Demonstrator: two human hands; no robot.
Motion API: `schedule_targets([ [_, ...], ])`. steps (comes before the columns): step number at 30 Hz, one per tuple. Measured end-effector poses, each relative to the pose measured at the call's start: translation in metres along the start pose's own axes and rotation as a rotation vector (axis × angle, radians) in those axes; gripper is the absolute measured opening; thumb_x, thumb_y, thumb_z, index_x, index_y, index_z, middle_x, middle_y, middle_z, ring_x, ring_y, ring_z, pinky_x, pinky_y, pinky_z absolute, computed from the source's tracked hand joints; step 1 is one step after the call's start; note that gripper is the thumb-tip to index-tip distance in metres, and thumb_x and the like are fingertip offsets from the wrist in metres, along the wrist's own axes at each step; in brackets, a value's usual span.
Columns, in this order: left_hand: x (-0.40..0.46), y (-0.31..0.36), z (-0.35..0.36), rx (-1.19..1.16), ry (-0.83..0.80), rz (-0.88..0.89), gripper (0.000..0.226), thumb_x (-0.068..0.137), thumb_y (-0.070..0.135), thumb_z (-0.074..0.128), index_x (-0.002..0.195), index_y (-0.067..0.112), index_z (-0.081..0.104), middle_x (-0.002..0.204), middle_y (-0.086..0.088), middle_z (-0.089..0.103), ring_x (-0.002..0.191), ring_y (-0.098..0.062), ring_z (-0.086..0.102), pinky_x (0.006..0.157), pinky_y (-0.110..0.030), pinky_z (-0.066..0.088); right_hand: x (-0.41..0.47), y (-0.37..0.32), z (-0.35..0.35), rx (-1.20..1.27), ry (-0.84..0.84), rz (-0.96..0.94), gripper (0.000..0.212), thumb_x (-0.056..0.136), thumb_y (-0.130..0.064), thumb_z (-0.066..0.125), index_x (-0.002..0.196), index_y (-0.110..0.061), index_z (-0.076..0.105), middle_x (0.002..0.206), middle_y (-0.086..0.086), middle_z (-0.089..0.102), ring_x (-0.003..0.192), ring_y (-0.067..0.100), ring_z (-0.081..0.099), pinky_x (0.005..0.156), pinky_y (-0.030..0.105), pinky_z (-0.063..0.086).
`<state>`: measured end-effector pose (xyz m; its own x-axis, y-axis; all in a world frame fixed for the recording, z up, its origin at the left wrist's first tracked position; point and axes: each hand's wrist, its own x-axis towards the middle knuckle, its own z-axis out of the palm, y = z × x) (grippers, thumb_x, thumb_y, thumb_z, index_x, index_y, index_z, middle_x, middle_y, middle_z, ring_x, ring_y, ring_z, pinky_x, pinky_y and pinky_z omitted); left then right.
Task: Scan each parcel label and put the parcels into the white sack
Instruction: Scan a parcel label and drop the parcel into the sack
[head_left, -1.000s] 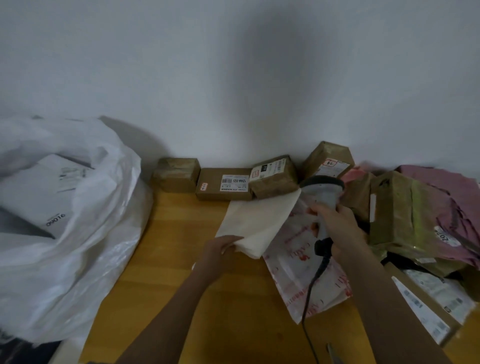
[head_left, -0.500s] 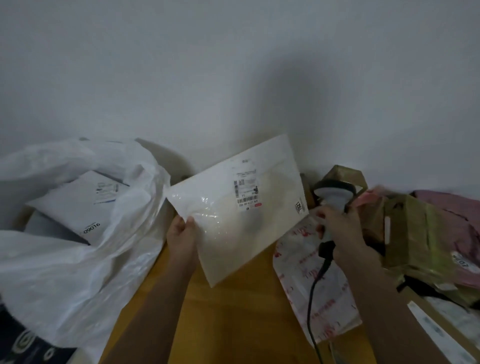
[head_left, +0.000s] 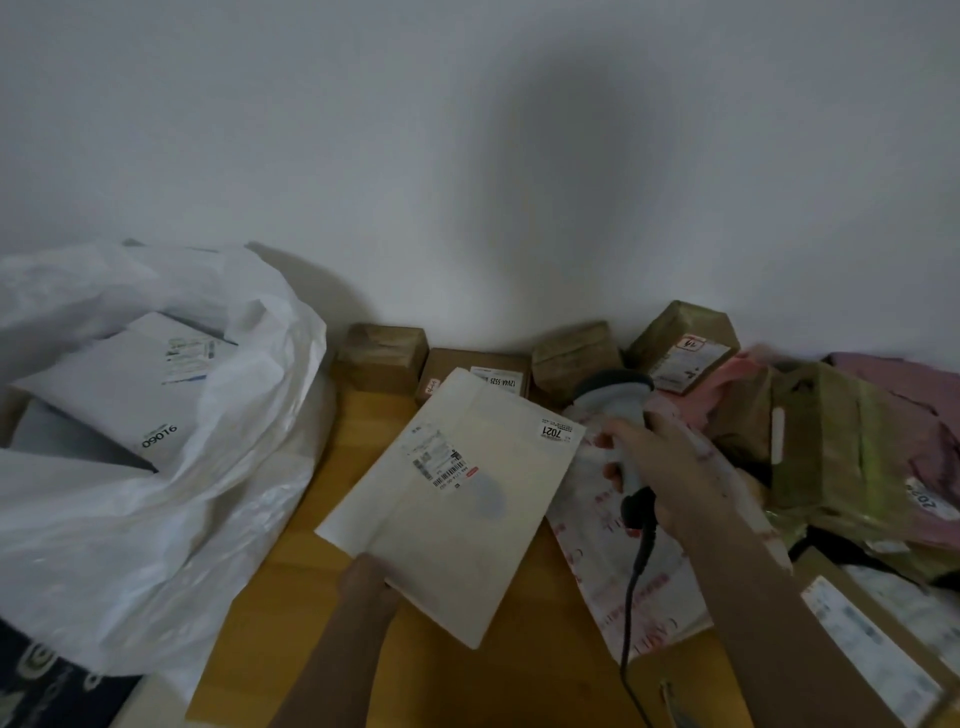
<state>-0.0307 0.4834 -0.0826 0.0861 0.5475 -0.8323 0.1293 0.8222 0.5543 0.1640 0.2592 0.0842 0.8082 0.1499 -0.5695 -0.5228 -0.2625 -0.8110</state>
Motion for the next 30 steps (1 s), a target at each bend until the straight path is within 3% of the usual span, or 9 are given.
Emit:
schedule_targets([
  [3,-0.002,0.005,-0.002,0.016,0.058,0.000,0.043,0.098,-0.008,0.039,0.141,-0.005,0.040,0.146,-0.019,0.042,0.132,-0.039,0.042,0.098,-0.039,0.039,-0.005,-0.002,0.010,-0.064,-0.058,0.050,0.014,0.095,-0.031,0.059,0.101,-0.018,0.058,0.083,0.002,0.059,0.051,0.012,0.052,0.040,0.020,0.043],
  [5,0.001,0.007,-0.004,0.043,0.056,0.001,0.045,0.099,-0.002,0.042,0.144,-0.003,0.037,0.150,-0.017,0.038,0.134,-0.037,0.041,0.100,-0.038,0.038,-0.009,-0.004,0.015,-0.051,-0.134,0.021,0.011,0.096,-0.031,0.058,0.093,-0.021,0.055,0.090,0.006,0.061,0.052,0.014,0.053,0.044,0.023,0.044],
  [10,0.003,0.009,-0.009,0.120,0.066,0.028,0.064,0.090,0.005,0.066,0.145,-0.003,0.034,0.149,-0.020,0.038,0.132,-0.040,0.042,0.108,-0.051,0.039,-0.013,-0.007,0.024,-0.132,-0.289,-0.025,0.027,0.095,-0.038,0.059,0.109,-0.014,0.062,0.107,0.009,0.064,0.052,0.013,0.058,0.054,0.029,0.045],
  [12,0.002,0.012,-0.013,0.313,0.174,0.075,0.088,0.073,0.004,0.079,0.145,-0.005,0.029,0.147,-0.025,0.036,0.131,-0.042,0.041,0.102,-0.051,0.044,-0.013,-0.008,0.027,-0.138,-0.299,-0.033,0.028,0.094,-0.039,0.060,0.109,-0.016,0.062,0.107,0.007,0.065,0.055,0.014,0.058,0.056,0.029,0.046],
  [14,0.002,0.015,-0.017,0.608,0.260,0.202,0.102,0.069,0.006,0.077,0.150,0.000,0.015,0.149,-0.026,0.028,0.134,-0.042,0.036,0.102,-0.050,0.044,-0.012,-0.008,0.028,-0.162,-0.298,-0.042,0.028,0.094,-0.040,0.060,0.109,-0.015,0.062,0.105,0.007,0.065,0.058,0.014,0.059,0.056,0.029,0.046],
  [17,0.007,0.020,-0.015,0.885,0.212,0.393,0.097,0.076,0.010,0.075,0.150,0.003,0.013,0.147,-0.024,0.025,0.133,-0.042,0.031,0.107,-0.052,0.038,-0.012,-0.007,0.029,-0.152,-0.293,-0.051,0.024,0.095,-0.037,0.060,0.107,-0.016,0.062,0.107,0.009,0.064,0.057,0.014,0.059,0.055,0.027,0.046],
  [22,0.028,0.032,0.010,1.174,0.034,0.502,0.081,0.082,0.018,0.072,0.147,0.002,0.026,0.146,-0.018,0.032,0.134,-0.039,0.032,0.104,-0.050,0.039,-0.009,-0.001,0.034,-0.136,-0.240,-0.057,0.019,0.095,-0.035,0.059,0.102,-0.017,0.061,0.108,0.009,0.064,0.052,0.010,0.058,0.055,0.026,0.047],
  [26,0.052,0.038,0.031,1.265,-0.018,0.555,0.075,0.086,0.021,0.069,0.147,0.001,0.029,0.144,-0.019,0.038,0.132,-0.040,0.035,0.106,-0.046,0.035,-0.007,0.007,0.036,-0.161,-0.195,-0.061,0.019,0.096,-0.037,0.057,0.101,-0.019,0.060,0.102,0.005,0.066,0.055,0.011,0.058,0.061,0.027,0.049],
  [30,0.080,0.047,0.044,1.215,-0.079,0.541,0.065,0.088,0.021,0.065,0.145,0.008,0.036,0.138,-0.018,0.048,0.128,-0.040,0.043,0.105,-0.052,0.041,-0.003,0.016,0.034,-0.207,-0.151,-0.062,0.022,0.096,-0.039,0.055,0.104,-0.020,0.061,0.092,0.001,0.065,0.046,0.001,0.057,0.050,0.014,0.048],
])
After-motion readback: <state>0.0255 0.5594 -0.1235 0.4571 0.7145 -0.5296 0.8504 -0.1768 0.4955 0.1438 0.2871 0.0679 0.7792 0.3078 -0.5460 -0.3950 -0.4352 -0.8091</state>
